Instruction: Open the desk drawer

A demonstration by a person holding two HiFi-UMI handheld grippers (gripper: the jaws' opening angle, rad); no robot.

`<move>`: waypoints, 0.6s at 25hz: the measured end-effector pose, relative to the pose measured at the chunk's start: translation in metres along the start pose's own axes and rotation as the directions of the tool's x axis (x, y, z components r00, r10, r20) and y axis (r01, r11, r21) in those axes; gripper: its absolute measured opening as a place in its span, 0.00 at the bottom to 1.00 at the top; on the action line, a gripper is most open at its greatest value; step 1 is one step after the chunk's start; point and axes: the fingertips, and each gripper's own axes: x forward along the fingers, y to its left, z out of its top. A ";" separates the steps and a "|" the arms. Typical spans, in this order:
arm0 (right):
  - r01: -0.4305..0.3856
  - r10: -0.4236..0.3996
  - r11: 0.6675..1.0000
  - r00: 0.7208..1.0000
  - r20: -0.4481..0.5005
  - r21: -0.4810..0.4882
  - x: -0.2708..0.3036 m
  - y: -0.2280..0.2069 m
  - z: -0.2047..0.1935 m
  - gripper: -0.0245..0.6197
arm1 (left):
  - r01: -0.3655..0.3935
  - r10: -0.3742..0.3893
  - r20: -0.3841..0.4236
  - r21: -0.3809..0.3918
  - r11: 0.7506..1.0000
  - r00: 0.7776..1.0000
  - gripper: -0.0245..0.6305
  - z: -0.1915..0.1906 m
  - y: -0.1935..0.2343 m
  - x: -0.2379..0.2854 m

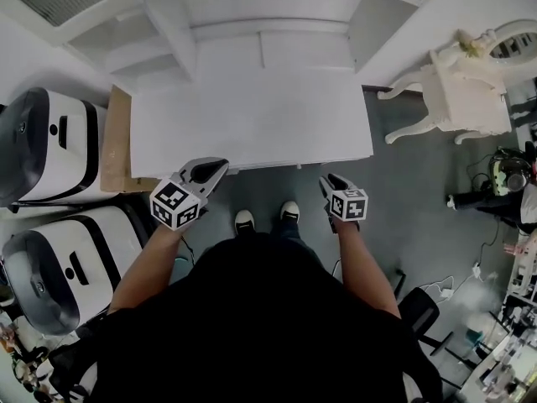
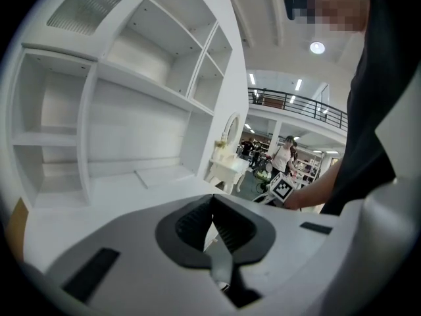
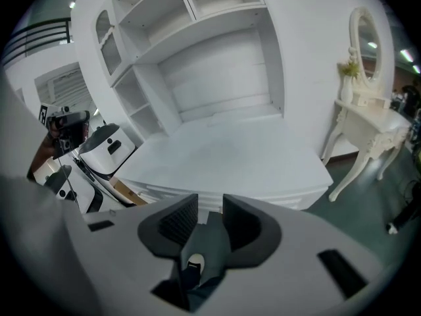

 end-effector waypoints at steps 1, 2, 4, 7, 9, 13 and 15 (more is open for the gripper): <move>-0.009 0.009 1.000 1.000 -0.012 -0.001 0.006 -0.001 -0.003 0.23 | -0.010 0.010 -0.003 -0.007 1.000 1.000 0.05 -0.002 0.001 0.000; -0.017 0.017 1.000 1.000 -0.024 -0.001 0.013 -0.003 -0.006 0.23 | -0.018 0.018 -0.006 -0.013 1.000 1.000 0.05 -0.003 0.001 0.000; -0.031 0.031 1.000 0.998 -0.046 -0.001 0.026 -0.005 -0.012 0.23 | -0.032 0.032 -0.015 -0.024 0.999 0.999 0.05 -0.008 0.003 0.001; -0.048 0.048 0.999 0.996 -0.075 0.004 0.045 -0.007 -0.020 0.23 | -0.052 0.051 -0.028 -0.037 0.998 0.998 0.05 -0.013 0.006 0.001; -0.053 0.053 0.999 0.994 -0.091 0.004 0.054 -0.009 -0.025 0.23 | -0.067 0.066 -0.035 -0.047 0.997 0.997 0.05 -0.016 0.008 0.001; -0.053 0.052 0.999 0.990 -0.128 0.003 0.073 -0.016 -0.035 0.22 | -0.084 0.081 -0.045 -0.059 0.995 0.996 0.05 -0.020 0.010 0.004; -0.058 0.058 0.998 0.988 -0.146 0.004 0.082 -0.017 -0.038 0.22 | -0.090 0.086 -0.054 -0.064 0.994 0.995 0.05 -0.024 0.011 0.005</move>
